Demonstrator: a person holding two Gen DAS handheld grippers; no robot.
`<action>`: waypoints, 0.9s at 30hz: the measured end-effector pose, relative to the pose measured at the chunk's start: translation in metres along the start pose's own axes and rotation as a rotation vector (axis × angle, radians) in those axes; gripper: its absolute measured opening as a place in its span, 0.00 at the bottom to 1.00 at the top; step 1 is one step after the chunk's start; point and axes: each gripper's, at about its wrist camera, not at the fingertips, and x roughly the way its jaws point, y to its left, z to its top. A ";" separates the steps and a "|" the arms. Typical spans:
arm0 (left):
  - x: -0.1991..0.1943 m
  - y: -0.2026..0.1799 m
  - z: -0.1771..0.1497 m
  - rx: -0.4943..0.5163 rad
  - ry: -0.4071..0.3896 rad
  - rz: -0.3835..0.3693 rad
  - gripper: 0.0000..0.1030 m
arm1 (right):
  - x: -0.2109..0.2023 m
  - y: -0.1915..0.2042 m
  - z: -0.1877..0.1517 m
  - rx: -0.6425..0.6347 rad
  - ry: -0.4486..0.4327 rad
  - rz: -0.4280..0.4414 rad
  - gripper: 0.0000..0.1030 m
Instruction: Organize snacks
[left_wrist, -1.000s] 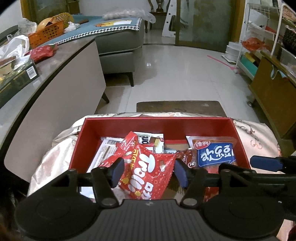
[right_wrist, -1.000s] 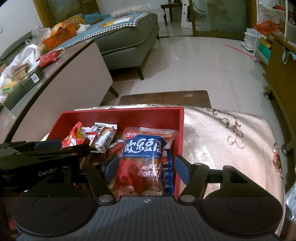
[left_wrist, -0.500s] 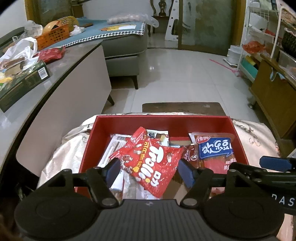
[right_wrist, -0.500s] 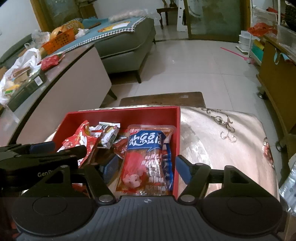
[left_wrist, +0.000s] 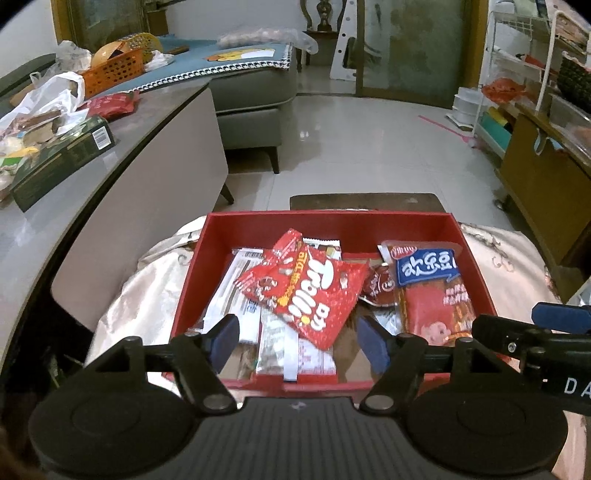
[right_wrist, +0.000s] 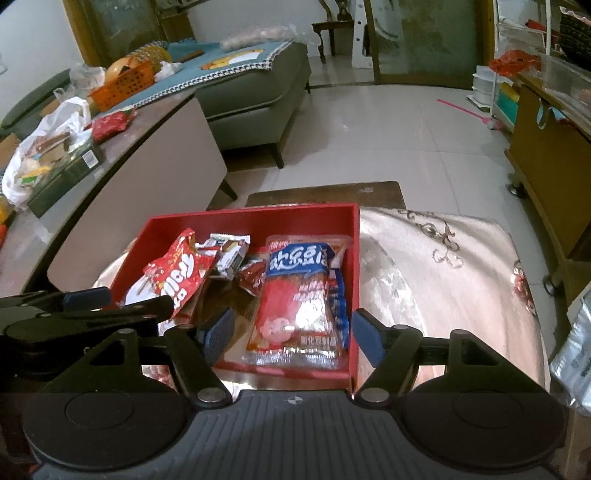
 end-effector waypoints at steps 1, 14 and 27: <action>-0.002 0.000 -0.002 0.000 0.000 0.002 0.64 | -0.002 0.000 -0.003 0.001 0.000 -0.002 0.75; -0.032 0.006 -0.029 -0.004 -0.011 -0.022 0.70 | -0.030 0.013 -0.027 -0.019 -0.009 0.010 0.79; -0.061 0.011 -0.054 -0.031 -0.038 -0.046 0.82 | -0.046 0.010 -0.050 0.004 0.001 -0.011 0.79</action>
